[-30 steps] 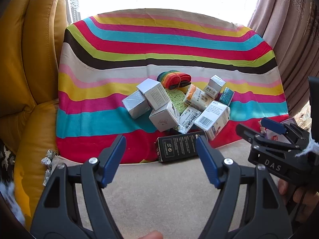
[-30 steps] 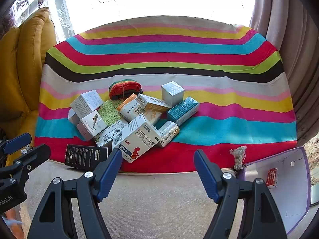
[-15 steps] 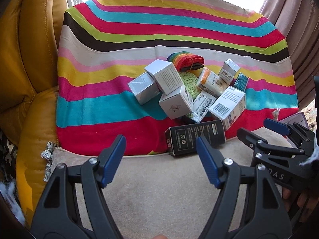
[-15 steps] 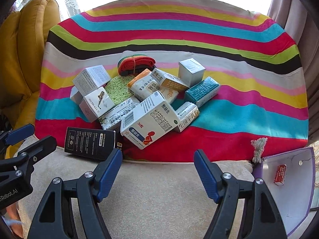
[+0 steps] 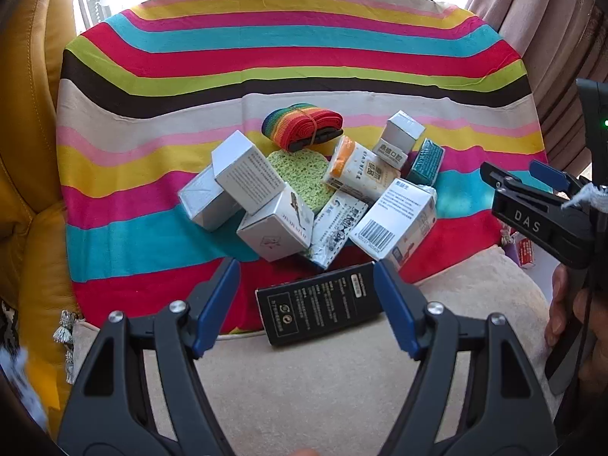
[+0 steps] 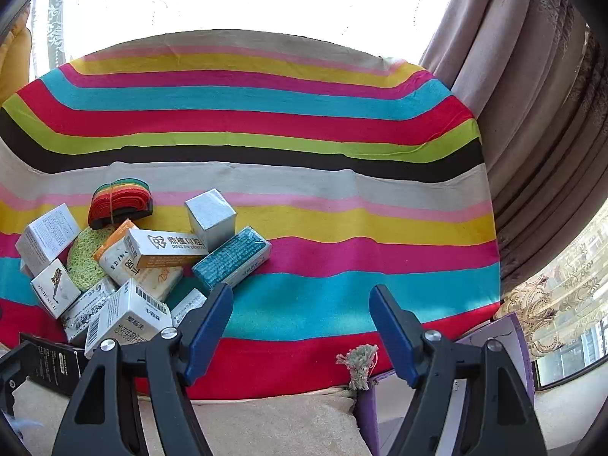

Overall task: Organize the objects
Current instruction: 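Move both open grippers back over the pile of boxes, then grasp the black box with the left gripper while the right gripper grasps the white red-printed box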

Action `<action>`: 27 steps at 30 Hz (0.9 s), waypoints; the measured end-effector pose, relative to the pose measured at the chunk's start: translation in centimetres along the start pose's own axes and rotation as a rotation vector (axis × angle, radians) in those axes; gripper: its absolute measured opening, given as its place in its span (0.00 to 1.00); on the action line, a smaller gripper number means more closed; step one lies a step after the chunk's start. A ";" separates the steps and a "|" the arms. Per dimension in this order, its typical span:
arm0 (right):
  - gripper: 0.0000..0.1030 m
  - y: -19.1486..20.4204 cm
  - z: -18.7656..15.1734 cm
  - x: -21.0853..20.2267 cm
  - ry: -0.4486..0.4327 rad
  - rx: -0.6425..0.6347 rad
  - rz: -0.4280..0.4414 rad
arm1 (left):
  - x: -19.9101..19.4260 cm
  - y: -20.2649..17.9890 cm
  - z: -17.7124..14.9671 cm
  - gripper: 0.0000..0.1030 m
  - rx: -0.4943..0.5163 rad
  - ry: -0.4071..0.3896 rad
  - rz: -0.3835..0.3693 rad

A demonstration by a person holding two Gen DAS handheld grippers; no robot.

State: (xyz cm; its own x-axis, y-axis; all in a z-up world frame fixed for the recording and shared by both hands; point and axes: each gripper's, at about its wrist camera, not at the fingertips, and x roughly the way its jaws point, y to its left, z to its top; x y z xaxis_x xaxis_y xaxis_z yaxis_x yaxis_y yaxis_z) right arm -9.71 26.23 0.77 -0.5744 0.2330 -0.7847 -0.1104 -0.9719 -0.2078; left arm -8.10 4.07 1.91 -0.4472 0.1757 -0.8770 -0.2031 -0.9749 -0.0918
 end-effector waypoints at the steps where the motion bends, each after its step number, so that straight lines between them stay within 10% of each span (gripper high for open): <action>1: 0.73 -0.1 0.1 0.2 0.001 0.004 -0.005 | 0.0 -0.1 0.0 0.74 0.002 0.002 0.001; 10: 0.73 0.9 0.4 1.2 0.084 0.021 0.207 | -0.2 0.2 0.2 0.74 0.015 -0.008 0.021; 27: 0.73 9.4 3.9 -1.9 -0.016 0.002 0.629 | -4.3 6.2 3.3 0.74 -0.056 -0.162 0.448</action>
State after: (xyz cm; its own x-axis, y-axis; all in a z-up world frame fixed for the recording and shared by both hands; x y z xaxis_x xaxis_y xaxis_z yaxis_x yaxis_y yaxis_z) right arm -12.81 16.54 2.58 -0.5420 -0.3842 -0.7474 0.2513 -0.9228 0.2922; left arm -10.32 -2.31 6.71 -0.6109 -0.2487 -0.7516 0.0862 -0.9646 0.2492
